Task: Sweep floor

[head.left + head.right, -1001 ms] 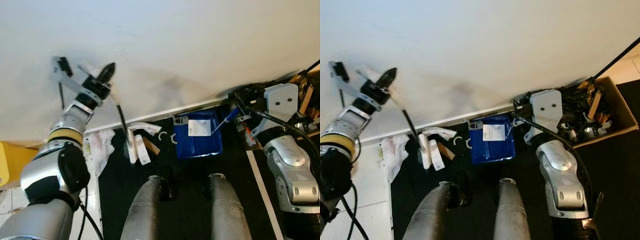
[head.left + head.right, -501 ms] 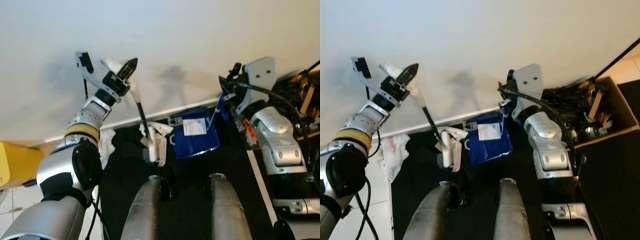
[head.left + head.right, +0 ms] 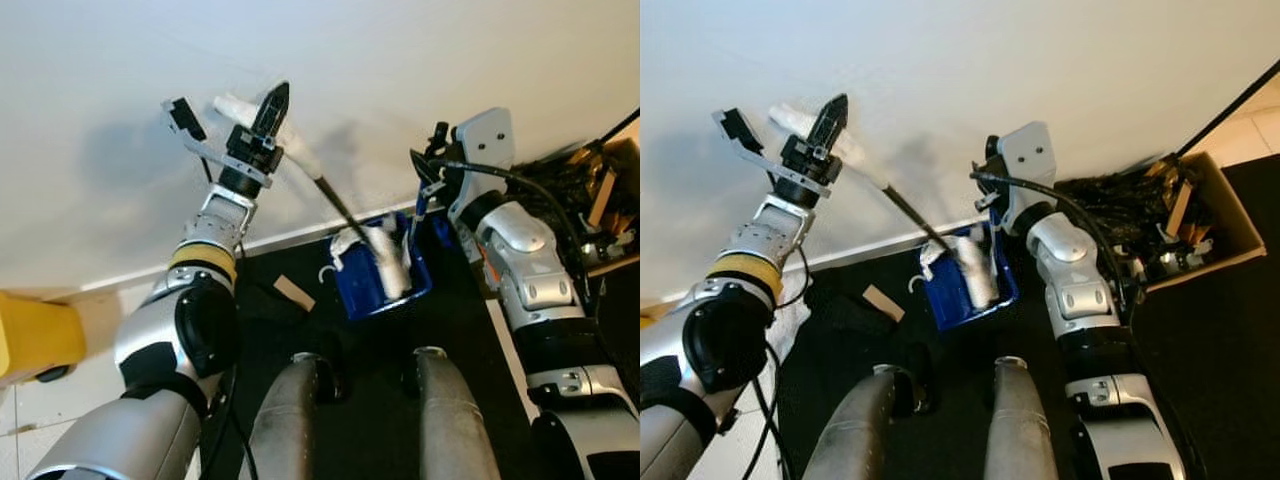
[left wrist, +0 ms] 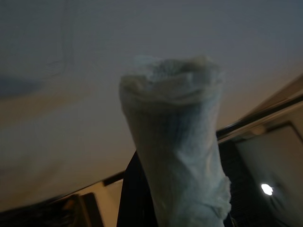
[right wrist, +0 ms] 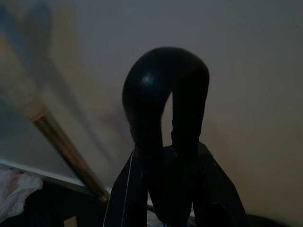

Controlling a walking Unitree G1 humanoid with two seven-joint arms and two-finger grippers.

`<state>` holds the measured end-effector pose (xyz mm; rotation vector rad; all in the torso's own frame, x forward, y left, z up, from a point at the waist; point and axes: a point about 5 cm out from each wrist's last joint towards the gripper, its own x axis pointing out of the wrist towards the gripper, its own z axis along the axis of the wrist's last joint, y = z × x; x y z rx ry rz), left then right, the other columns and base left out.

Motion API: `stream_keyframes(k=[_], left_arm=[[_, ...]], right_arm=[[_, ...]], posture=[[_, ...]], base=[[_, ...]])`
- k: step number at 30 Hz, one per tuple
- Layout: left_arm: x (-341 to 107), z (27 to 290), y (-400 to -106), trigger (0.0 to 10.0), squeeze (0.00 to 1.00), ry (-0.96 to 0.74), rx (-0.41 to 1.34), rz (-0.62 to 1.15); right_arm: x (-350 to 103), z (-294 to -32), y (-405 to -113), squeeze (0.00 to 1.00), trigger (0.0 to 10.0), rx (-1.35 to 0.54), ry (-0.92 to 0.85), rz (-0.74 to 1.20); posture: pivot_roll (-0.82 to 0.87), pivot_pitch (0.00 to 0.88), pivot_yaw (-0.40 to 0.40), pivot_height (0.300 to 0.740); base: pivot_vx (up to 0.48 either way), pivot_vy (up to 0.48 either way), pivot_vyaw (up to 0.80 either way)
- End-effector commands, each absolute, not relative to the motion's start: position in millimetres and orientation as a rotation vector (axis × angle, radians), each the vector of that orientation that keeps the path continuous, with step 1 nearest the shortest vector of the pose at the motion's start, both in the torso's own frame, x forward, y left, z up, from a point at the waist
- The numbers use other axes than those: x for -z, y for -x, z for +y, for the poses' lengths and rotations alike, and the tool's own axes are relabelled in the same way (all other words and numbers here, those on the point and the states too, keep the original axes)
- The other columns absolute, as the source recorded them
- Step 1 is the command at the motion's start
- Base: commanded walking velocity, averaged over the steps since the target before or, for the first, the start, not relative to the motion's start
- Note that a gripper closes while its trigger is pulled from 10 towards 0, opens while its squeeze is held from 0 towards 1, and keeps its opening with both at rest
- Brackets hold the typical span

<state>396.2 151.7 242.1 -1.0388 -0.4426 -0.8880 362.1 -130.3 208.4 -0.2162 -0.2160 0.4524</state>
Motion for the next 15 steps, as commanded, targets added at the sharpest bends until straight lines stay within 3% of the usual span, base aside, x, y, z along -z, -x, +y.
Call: stream_keyframes(k=[1,7,11,15], left_arm=[[-254.2,162.9,-390.4,10.0,0.0,1.04,0.969,-0.549],[-262.8,178.1,-380.6,10.0,0.0,0.96,1.027,-0.563],[-283.1,205.8,-347.6,10.0,0.0,0.846,1.091,-0.555],[-289.8,210.5,-321.9,10.0,0.0,0.755,1.134,-0.503]], right_arm=[[-173.7,-104.8,-353.8,0.0,10.0,-0.601,0.118,-0.094],[-166.7,-107.2,-355.0,0.0,10.0,-0.589,0.096,-0.091],[-157.5,-112.3,-354.1,0.0,10.0,-0.538,0.033,-0.097],[-150.7,-111.4,-352.2,0.0,10.0,-0.52,0.012,-0.094]], posture=[[0.0,0.425,0.094,0.74],[0.04,0.398,0.091,0.74],[0.13,0.346,0.094,0.74],[0.15,0.323,0.103,0.74]], base=[[0.0,0.0,0.0],[0.0,0.0,0.0],[0.0,0.0,0.0],[0.0,0.0,0.0]])
